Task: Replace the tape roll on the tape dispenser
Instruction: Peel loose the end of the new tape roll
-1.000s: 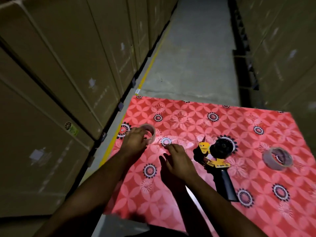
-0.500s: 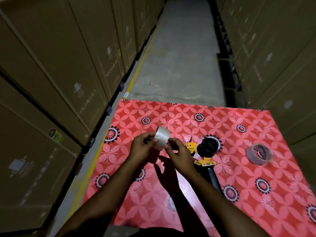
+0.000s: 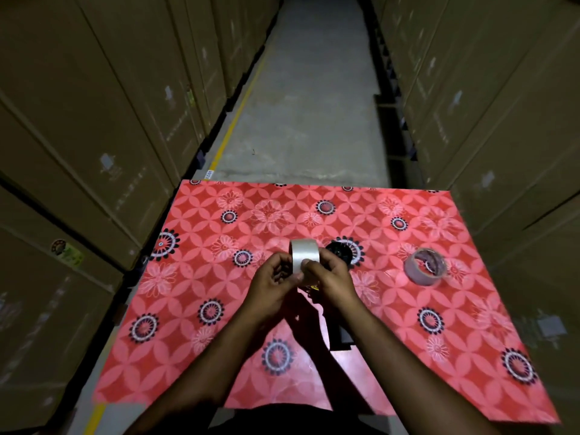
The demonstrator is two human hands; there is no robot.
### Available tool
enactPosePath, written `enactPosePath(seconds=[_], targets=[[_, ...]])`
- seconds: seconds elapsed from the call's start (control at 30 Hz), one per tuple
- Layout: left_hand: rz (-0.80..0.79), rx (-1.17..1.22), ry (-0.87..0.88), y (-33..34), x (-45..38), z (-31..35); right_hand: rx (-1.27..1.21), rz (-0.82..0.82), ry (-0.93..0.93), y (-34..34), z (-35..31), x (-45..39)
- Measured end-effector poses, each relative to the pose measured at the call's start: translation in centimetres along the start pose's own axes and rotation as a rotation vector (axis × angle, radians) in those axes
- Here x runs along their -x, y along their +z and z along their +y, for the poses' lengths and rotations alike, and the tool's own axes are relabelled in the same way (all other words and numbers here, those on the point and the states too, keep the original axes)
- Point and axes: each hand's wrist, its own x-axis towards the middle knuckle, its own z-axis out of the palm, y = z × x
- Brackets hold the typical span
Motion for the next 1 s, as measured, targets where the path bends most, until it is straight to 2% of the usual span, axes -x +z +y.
enactPosePath(seconds=[0.13, 0.3, 0.5, 0.7, 0.87, 1.0], targets=[[-0.086, -0.057, 0.000, 0.9, 0.7, -0.4, -0.034, 0.028, -0.023, -1.1, 0.1, 0.4], [0.036, 0.204, -0.094, 2.5, 0.7, 0.0, 0.003, -0.059, -0.016, -2.0, 0.4, 1.4], [-0.028, 0.092, -0.066, 2.9, 1.1, -0.3, -0.062, -0.039, -0.026, -2.3, 1.0, 1.7], [0.106, 0.179, -0.100, 3.0, 0.7, -0.5, 0.080, -0.073, -0.095, -2.4, 0.9, 2.2], [0.061, 0.102, -0.075, 2.5, 1.2, -0.6, -0.033, -0.022, -0.069, -2.5, 1.0, 2.2], [0.096, 0.107, -0.074, 2.1, 1.1, -0.4, 0.012, -0.076, -0.045, -2.9, 0.6, 2.2]])
